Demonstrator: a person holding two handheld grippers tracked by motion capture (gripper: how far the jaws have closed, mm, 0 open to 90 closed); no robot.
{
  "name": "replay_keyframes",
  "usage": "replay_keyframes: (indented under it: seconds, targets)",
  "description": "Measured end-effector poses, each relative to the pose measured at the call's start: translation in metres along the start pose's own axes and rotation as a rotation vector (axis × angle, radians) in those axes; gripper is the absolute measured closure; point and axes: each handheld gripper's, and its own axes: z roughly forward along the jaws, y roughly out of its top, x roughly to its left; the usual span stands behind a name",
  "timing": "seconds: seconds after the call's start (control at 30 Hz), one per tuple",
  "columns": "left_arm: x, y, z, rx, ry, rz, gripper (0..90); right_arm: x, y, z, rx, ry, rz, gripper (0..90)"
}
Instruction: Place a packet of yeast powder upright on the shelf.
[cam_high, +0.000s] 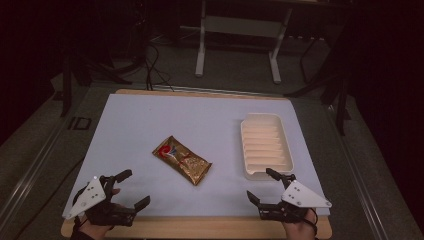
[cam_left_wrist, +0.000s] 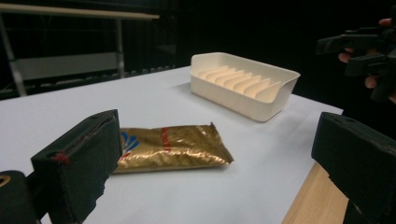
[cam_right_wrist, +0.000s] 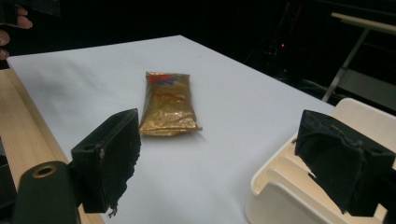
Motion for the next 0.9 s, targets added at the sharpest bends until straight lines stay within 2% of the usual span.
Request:
replay_keyframes:
  seconds: [0.13, 0.3, 0.47, 0.57, 0.63, 0.73, 0.8, 0.9]
  targets:
    - [0.000, -0.001, 0.001, -0.003, -0.010, 0.022, 2.8, 0.002, 0.002, -0.002, -0.013, -0.006, -0.014, 14.5]
    - [0.000, -0.001, 0.003, -0.014, -0.052, -0.008, 2.9, 0.003, 0.002, 0.000, 0.001, 0.002, -0.011, 14.4]
    - [-0.006, 0.002, 0.003, -0.035, -0.083, 0.002, 4.1, 0.005, 0.003, 0.000, 0.004, 0.008, -0.004, 13.6]
    - [-0.008, 0.008, 0.004, -0.020, -0.123, -0.039, 3.7, 0.005, 0.003, -0.001, 0.002, 0.014, -0.008, 13.6]
    - [-0.011, 0.013, 0.005, 0.001, -0.119, -0.031, 2.6, 0.007, 0.005, -0.002, -0.012, 0.025, -0.018, 13.8]
    - [-0.015, 0.020, 0.004, 0.009, -0.145, -0.060, 1.0, 0.009, 0.007, -0.003, -0.010, 0.024, -0.039, 14.8]
    - [-0.017, 0.023, 0.004, 0.025, -0.152, -0.029, 0.9, 0.010, 0.007, -0.003, -0.006, 0.018, -0.043, 15.5]
    - [-0.017, 0.028, 0.006, 0.042, -0.165, -0.030, 0.9, 0.011, 0.008, -0.003, -0.011, 0.019, -0.039, 15.4]
